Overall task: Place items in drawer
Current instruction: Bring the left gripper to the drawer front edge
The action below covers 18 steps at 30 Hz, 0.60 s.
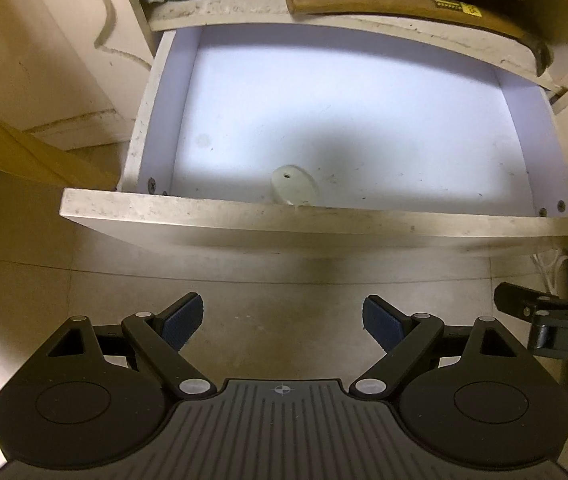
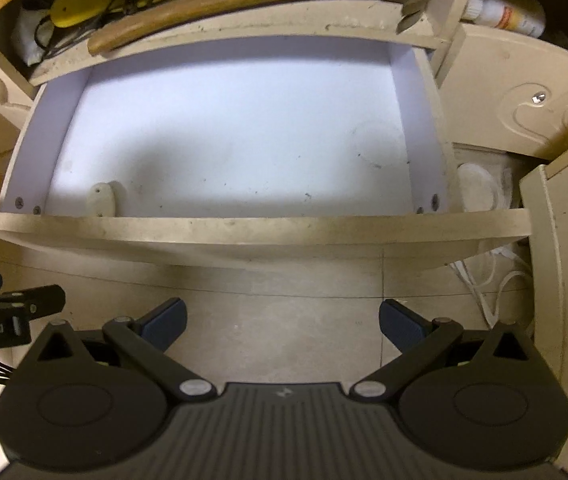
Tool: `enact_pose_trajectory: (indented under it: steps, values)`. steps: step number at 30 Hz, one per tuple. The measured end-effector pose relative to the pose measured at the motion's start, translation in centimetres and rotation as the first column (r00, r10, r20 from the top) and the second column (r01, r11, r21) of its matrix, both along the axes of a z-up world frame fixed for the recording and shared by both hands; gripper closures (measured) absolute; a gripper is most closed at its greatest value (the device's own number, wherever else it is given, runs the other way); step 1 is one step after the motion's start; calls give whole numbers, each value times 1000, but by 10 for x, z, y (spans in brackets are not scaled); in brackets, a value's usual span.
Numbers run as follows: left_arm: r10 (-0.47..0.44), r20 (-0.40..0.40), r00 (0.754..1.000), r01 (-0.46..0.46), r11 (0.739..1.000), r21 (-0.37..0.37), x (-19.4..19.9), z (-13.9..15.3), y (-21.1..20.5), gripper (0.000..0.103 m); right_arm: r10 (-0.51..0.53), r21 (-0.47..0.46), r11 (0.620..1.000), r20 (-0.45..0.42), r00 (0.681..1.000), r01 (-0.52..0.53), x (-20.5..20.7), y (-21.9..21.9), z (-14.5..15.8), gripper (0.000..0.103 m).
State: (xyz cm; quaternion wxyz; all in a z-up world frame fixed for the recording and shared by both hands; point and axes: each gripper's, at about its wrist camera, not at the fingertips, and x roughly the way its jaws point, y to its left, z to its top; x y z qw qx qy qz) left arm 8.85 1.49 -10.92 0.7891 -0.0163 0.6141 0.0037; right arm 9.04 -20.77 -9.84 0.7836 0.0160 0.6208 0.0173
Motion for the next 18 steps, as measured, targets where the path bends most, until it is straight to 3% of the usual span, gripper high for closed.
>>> enact_pose_trajectory:
  steps: [18]
  values:
    - [7, -22, 1000, -7, 1000, -11, 27, -19, -3, 15, -27, -25, 999, -10, 1000, 27, 30, -1, -24, 0]
